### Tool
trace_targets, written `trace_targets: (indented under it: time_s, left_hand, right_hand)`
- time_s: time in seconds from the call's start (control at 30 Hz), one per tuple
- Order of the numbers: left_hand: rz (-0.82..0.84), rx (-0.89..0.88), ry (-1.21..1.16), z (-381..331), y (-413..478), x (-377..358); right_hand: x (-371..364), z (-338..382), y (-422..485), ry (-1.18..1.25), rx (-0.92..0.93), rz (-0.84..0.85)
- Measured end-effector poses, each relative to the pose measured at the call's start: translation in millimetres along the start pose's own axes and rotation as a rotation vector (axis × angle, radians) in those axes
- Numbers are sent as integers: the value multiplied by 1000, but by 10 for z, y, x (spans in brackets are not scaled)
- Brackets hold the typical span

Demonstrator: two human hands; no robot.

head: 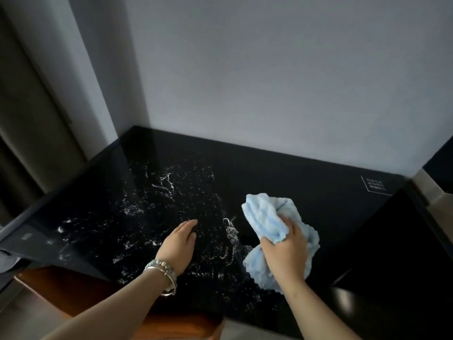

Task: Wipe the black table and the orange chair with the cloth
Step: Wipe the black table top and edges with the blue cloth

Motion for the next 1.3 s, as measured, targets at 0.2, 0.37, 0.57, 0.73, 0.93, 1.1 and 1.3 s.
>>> trace_targets:
  time_s: [0.2, 0.37, 0.57, 0.73, 0.93, 1.1, 1.3]
  left_hand:
    - [-188, 250, -782, 555, 260, 871]
    - [26, 358, -1073, 881, 153, 1238]
    - [-424, 448, -986, 1766, 46, 2012]
    - [-514, 371, -987, 2042, 72, 2430]
    - [-533, 522, -510, 2459, -104, 2808]
    - [-162, 634, 239, 2374, -114, 2341]
    - [-82, 713, 375, 2608, -156, 2017]
  right_hand:
    - [-828, 1203, -484, 70, 131, 211]
    - [-1445, 2084, -1025, 51, 315, 402]
    - [-1992, 2688, -1366, 328, 381, 793]
    - [-2112, 2826, -1135, 496, 220, 632]
    - [-2426, 2706, -1047, 198, 149, 612]
    - [-2589, 2537, -974, 5, 132, 668]
    - [-2624, 2429, -950, -12, 175, 688]
Point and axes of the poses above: each hand's wrist, its own y-axis towards the middle knuckle, its own x-axis out of the back of the hand, z = x × y, the point moved 7 cm from there along y, towards the middle knuckle, and after that the axes turned 11 degrees about -x, right-handed, at the moved point
